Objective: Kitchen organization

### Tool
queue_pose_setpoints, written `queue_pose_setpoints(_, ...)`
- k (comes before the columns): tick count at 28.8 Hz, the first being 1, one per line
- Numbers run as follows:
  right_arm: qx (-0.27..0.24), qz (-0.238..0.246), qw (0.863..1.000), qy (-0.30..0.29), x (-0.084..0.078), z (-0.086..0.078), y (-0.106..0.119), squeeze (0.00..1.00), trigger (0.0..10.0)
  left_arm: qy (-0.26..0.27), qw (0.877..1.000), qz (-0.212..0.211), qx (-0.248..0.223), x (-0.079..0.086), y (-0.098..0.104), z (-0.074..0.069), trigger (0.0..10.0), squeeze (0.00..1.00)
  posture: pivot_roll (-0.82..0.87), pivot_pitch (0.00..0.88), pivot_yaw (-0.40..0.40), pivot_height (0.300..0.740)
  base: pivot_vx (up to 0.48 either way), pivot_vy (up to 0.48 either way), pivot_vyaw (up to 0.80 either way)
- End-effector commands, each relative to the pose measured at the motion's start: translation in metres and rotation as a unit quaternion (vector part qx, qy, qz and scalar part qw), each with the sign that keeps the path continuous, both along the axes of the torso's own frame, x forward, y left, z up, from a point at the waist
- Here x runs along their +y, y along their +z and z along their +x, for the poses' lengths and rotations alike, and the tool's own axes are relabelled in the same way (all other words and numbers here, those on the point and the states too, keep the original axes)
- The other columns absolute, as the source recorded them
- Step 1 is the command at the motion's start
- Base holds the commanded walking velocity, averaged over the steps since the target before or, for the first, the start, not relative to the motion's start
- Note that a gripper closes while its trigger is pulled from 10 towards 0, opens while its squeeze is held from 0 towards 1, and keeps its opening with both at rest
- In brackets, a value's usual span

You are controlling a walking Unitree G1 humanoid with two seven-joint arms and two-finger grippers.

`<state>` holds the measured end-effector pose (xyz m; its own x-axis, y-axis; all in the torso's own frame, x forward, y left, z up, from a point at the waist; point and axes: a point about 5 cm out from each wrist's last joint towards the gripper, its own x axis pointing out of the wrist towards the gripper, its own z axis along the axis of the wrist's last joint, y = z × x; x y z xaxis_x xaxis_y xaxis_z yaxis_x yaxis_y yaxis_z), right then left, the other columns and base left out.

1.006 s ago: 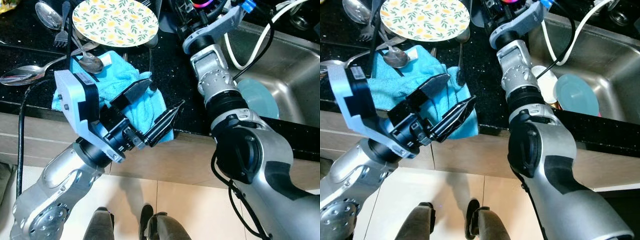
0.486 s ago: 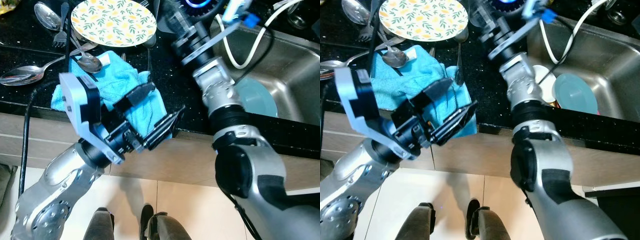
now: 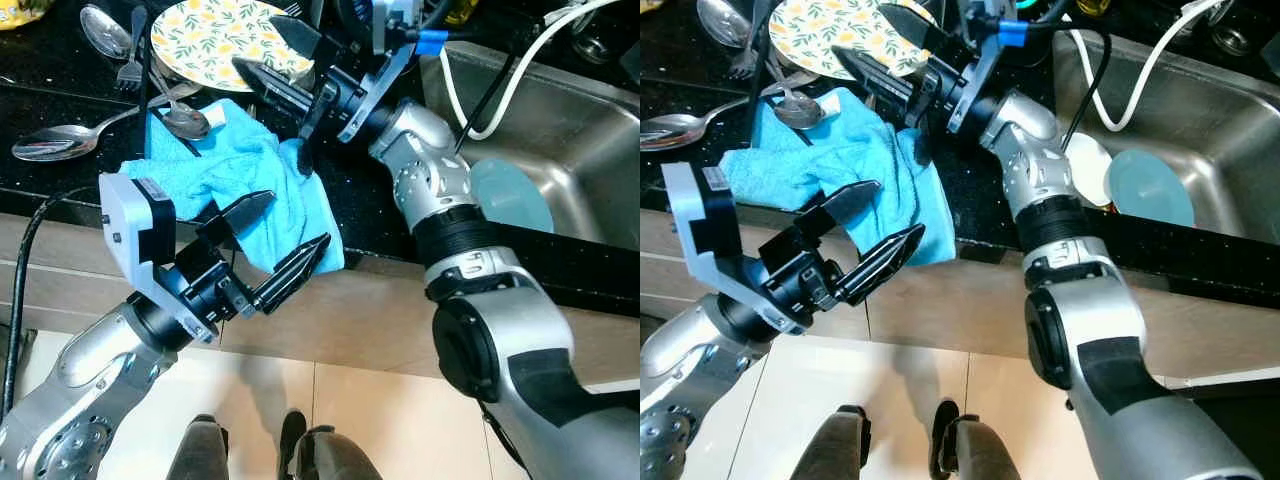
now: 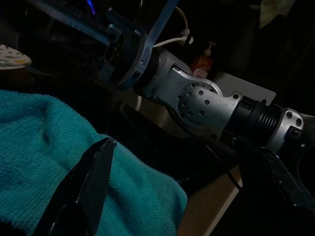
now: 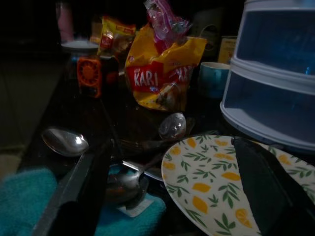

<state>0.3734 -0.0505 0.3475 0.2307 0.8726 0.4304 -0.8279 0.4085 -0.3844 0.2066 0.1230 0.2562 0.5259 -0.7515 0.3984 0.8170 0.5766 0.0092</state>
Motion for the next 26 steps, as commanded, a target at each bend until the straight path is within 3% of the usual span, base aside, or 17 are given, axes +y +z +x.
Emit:
queue_pose_setpoints(1, -0.050, -0.058, 0.996, -0.038, -0.001, -0.001, 0.003, 1.00, 10.0, -0.013, 1.000, 0.008, -0.006, -0.003, -0.001, -0.004, 10.0, 0.00, 0.35, 0.188, -0.190, 0.740, 0.000, 0.000, 0.00)
queue_pose_setpoints(3, -0.050, -0.058, 0.996, -0.038, -0.001, -0.001, 0.003, 1.00, 10.0, -0.013, 1.000, 0.008, -0.006, -0.003, -0.001, -0.004, 10.0, 0.00, 0.35, 0.188, -0.190, 0.740, 0.000, 0.000, 0.00)
queue_pose_setpoints(4, -0.115, -0.139, 0.978, -0.109, 0.004, 0.001, 0.003, 0.06, 10.0, -0.015, 1.000, 0.007, -0.010, -0.005, -0.001, -0.003, 10.0, 0.00, 0.35, 0.183, -0.190, 0.740, 0.000, 0.000, 0.00)
queue_pose_setpoints(5, -0.115, -0.139, 0.978, -0.109, 0.004, 0.001, 0.003, 0.06, 10.0, -0.015, 1.000, 0.007, -0.010, -0.005, -0.001, -0.003, 10.0, 0.00, 0.35, 0.183, -0.190, 0.740, 0.000, 0.000, 0.00)
queue_pose_setpoints(6, -0.151, -0.181, 0.960, -0.152, 0.008, 0.003, 0.003, 0.00, 10.0, -0.017, 1.000, 0.006, -0.011, -0.005, 0.000, -0.002, 10.0, 0.00, 0.34, 0.181, -0.190, 0.740, 0.000, 0.000, 0.00)
queue_pose_setpoints(8, -0.164, -0.210, 0.949, -0.171, 0.010, 0.005, 0.001, 0.00, 10.0, -0.019, 1.000, 0.006, -0.013, -0.006, 0.000, -0.002, 10.0, 0.00, 0.34, 0.181, -0.191, 0.740, 0.000, 0.000, 0.00)
queue_pose_setpoints(17, -0.198, -0.246, 0.929, -0.191, 0.007, 0.006, 0.006, 0.00, 10.0, -0.025, 1.000, 0.002, -0.013, -0.009, -0.001, -0.002, 10.0, 0.00, 0.33, 0.177, -0.188, 0.740, 0.000, 0.000, 0.00)
queue_pose_setpoints(18, -0.221, -0.262, 0.915, -0.211, 0.002, 0.007, 0.010, 0.00, 10.0, -0.027, 1.000, 0.002, -0.011, -0.010, -0.002, -0.002, 10.0, 0.00, 0.32, 0.175, -0.192, 0.740, 0.000, 0.000, 0.00)
queue_pose_setpoints(20, -0.237, -0.271, 0.904, -0.231, 0.000, 0.009, 0.013, 0.00, 10.0, -0.028, 1.000, 0.002, -0.011, -0.010, -0.002, -0.001, 10.0, 0.00, 0.32, 0.173, -0.191, 0.740, 0.000, 0.000, 0.00)
queue_pose_setpoints(25, -0.248, -0.281, 0.893, -0.251, -0.001, 0.011, 0.015, 0.00, 10.0, -0.028, 1.000, 0.001, -0.013, -0.010, -0.002, 0.001, 10.0, 0.00, 0.32, 0.170, -0.193, 0.740, 0.000, 0.000, 0.00)
queue_pose_setpoints(26, -0.256, -0.287, 0.884, -0.267, -0.003, 0.012, 0.016, 0.00, 10.0, -0.028, 1.000, 0.000, -0.014, -0.011, -0.002, 0.002, 10.0, 0.00, 0.31, 0.168, -0.193, 0.740, 0.000, 0.000, 0.00)
